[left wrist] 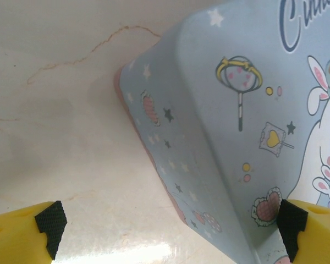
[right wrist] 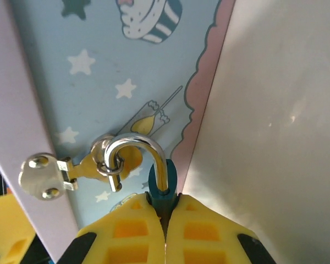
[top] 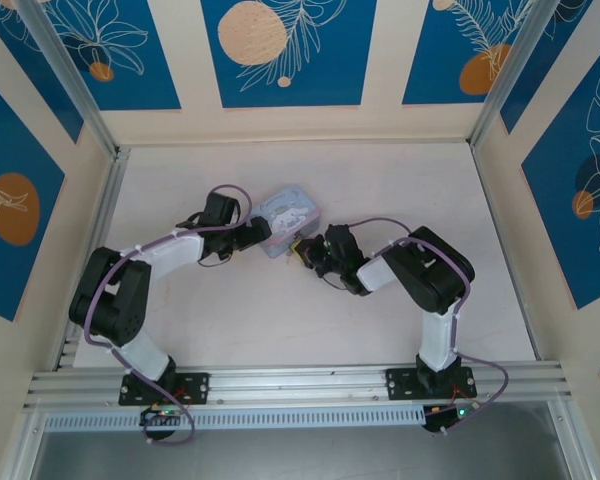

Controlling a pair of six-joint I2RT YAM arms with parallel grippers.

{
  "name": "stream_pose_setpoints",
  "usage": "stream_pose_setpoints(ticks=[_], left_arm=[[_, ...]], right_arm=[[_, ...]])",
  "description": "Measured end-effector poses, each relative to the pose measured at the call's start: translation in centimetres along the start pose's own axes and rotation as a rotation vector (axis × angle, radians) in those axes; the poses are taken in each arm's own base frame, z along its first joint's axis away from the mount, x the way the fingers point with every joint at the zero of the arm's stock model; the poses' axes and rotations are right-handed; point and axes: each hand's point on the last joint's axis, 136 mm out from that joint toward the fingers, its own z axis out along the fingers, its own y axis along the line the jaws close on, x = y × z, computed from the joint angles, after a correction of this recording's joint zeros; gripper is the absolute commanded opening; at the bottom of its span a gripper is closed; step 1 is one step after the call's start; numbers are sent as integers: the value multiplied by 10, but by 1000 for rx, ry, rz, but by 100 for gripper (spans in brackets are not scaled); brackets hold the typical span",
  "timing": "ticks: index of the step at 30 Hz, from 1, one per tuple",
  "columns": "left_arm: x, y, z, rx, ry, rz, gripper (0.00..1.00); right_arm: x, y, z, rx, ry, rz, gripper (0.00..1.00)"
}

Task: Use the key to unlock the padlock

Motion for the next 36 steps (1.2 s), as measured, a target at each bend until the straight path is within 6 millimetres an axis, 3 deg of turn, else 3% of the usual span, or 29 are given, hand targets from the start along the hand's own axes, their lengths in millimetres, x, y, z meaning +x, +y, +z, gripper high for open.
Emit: stream_pose_setpoints(ticks=[12, 17, 26, 32, 36], left_arm=[[-1, -2, 1, 5, 1, 0, 98], [-1, -2, 2, 5, 1, 1, 99], [-1, -2, 0, 1, 6, 8, 99], [4, 0, -9, -20, 28, 23, 99], [11, 6, -24, -57, 52, 40, 99]], right_arm=[[-46, -3, -2, 73, -6, -20, 0], [-53, -13, -7, 100, 7, -32, 0], [-65, -38, -54, 145, -25, -17, 0], [-71, -60, -90, 183, -63, 12, 32], [-68, -60, -117, 182, -83, 6, 52]])
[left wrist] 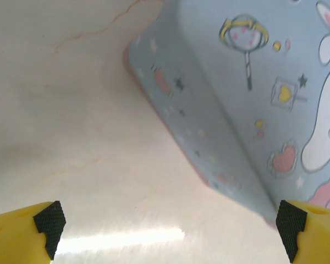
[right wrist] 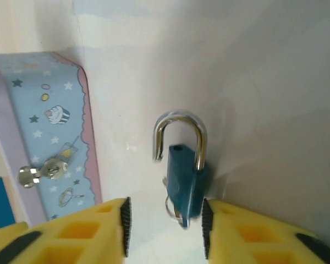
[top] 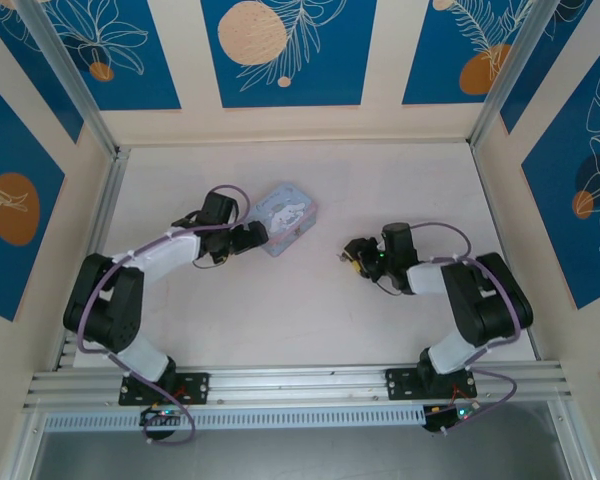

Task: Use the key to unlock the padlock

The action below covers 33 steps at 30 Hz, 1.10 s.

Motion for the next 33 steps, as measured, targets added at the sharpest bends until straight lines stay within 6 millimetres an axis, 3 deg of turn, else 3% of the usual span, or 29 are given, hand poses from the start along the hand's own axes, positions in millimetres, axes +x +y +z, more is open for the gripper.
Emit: stream_pose_setpoints(ticks=[2, 4, 5, 6, 13, 16, 18, 20, 23, 29, 33], left_arm=[[1, 1, -12, -9, -8, 11, 99], [-2, -2, -28, -10, -34, 28, 99], [-4, -3, -37, -10, -51, 36, 99], [-7, -5, -47, -7, -74, 46, 100], [-43, -2, -140, -72, -395, 154, 99], [-59, 13, -181, -138, -627, 217, 99], [-59, 31, -194, -207, -746, 272, 99], [-57, 50, -194, -297, -804, 338, 99], [-57, 73, -181, -421, -820, 417, 99], [-59, 125, -128, -614, -748, 477, 99], [-64, 143, -94, -643, -733, 479, 99]], right_arm=[[-1, 3, -15, -10, -17, -11, 61], [-4, 8, -34, -22, -45, -20, 86], [-6, 11, -41, -29, -59, -33, 89], [-8, 15, -51, -35, -74, -42, 100], [-22, 52, -124, -18, -222, -197, 100], [-39, 77, -151, 19, -320, -292, 100], [-53, 84, -162, 57, -403, -344, 100], [-65, 79, -167, 107, -471, -379, 100], [-79, 55, -163, 200, -552, -439, 100], [-99, 4, -136, 404, -596, -567, 100], [-109, -2, -126, 461, -605, -656, 100]])
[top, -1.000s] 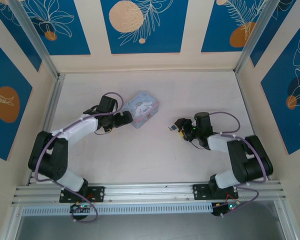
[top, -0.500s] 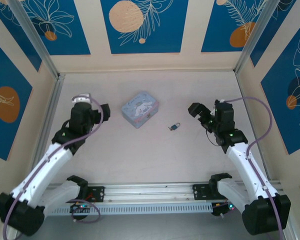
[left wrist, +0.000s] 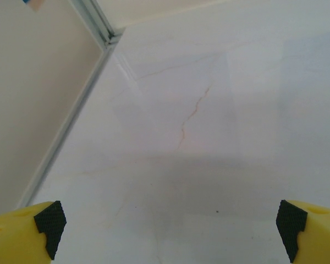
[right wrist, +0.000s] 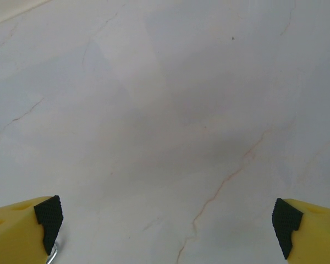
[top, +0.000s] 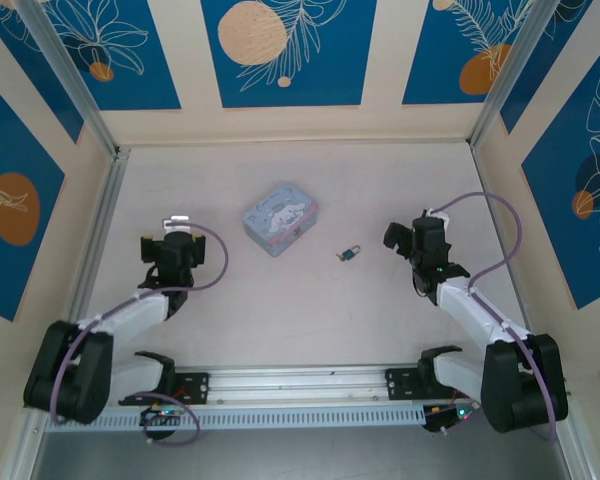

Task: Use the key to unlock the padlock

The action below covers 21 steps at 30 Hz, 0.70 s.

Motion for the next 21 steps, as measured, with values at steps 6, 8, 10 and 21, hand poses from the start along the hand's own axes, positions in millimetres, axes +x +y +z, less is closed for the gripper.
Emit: stream_pose_setpoints(ticks=[6, 8, 10, 21], left_arm=[[9, -18, 23, 42, -22, -2, 99], [3, -20, 28, 69, -55, -21, 99], [1, -24, 33, 103, -69, -33, 99], [5, -41, 46, 328, -80, -76, 99]], right_arm=[[-18, 9, 11, -28, -93, -118, 100], [-11, 6, 16, -32, -103, -145, 100], [3, 1, 21, -40, -100, -172, 99], [23, 11, 58, -199, -159, -258, 100]])
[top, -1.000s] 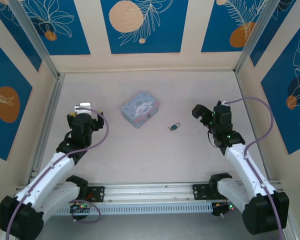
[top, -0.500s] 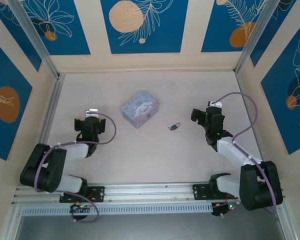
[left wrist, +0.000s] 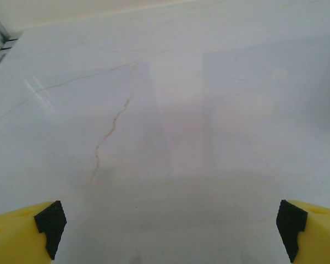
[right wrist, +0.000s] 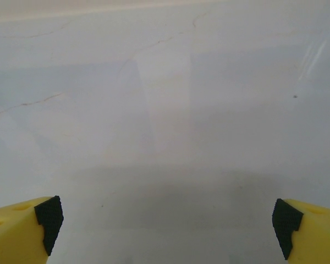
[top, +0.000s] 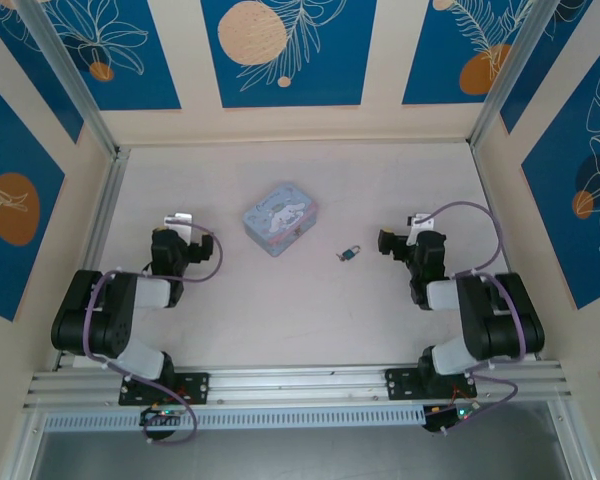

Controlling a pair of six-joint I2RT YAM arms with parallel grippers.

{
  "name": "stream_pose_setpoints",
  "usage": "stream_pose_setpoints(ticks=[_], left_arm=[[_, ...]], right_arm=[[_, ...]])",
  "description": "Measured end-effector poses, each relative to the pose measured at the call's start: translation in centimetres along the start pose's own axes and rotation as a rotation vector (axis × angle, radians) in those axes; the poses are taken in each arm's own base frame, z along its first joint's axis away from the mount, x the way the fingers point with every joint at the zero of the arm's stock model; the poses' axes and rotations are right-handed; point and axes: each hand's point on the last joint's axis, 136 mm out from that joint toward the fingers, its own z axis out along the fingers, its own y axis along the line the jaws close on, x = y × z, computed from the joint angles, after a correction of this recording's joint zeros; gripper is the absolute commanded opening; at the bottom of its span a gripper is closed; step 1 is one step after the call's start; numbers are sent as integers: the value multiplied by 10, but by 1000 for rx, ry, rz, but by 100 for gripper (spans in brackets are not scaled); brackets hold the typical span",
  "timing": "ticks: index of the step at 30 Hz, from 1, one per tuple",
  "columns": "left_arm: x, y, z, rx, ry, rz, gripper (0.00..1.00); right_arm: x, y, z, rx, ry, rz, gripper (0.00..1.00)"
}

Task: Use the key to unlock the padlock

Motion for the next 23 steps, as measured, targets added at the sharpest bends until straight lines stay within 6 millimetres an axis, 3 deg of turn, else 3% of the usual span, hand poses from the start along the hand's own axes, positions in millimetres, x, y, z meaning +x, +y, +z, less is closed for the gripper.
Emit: stream_pose_setpoints(ticks=[2, 8, 14, 23], left_arm=[[-2, -3, 1, 23, -4, -2, 100], [-4, -7, 3, 58, -1, -11, 99], [-4, -8, 3, 70, -1, -13, 99], [-4, -9, 3, 70, -2, -13, 99]], right_arm=[[9, 4, 5, -41, 45, -1, 99], [-23, -2, 14, -101, -15, 32, 99], [-22, 10, 13, -130, -9, 18, 99], [-20, 10, 13, -133, -5, 17, 99]])
